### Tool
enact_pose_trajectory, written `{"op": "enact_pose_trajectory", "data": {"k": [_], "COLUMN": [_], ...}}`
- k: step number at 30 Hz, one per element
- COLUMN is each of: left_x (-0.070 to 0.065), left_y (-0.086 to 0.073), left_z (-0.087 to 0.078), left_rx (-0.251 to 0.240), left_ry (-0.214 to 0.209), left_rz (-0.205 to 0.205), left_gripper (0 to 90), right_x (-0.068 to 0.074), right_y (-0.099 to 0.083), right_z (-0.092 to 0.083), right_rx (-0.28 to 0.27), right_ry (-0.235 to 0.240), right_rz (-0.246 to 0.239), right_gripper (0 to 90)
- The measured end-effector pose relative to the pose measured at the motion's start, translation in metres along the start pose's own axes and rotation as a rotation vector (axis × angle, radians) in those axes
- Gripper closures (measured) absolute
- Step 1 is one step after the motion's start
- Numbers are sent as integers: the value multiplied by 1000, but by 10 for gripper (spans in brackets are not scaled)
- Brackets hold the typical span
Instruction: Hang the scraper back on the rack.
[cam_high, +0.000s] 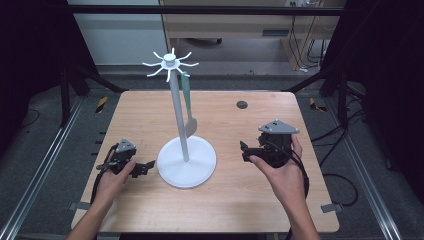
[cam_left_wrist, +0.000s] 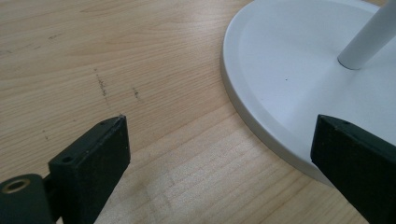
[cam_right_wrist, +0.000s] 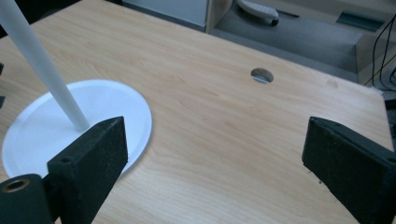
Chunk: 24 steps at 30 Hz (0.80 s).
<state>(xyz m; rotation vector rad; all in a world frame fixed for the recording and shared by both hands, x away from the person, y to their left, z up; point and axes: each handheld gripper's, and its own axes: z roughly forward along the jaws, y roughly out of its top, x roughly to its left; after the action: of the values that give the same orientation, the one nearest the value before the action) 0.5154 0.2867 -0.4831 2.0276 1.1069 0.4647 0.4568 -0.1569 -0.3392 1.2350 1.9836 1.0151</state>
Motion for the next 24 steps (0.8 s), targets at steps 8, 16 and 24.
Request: {"op": "enact_pose_trajectory", "data": {"k": [8, 16, 24], "left_x": [0, 0, 0], "left_y": [0, 0, 0], "left_z": [0, 0, 0], "left_rx": [2, 2, 3], "left_ry": [-1, -1, 0], "left_rz": [3, 3, 5], "left_gripper": [44, 44, 44], "right_x": [5, 6, 4], "right_y": [-25, -46, -70], "right_z": [17, 28, 40], "right_rx": [21, 44, 78], "right_ry": [20, 23, 32], "right_rz": [9, 14, 33], "right_gripper": [56, 52, 52]}}
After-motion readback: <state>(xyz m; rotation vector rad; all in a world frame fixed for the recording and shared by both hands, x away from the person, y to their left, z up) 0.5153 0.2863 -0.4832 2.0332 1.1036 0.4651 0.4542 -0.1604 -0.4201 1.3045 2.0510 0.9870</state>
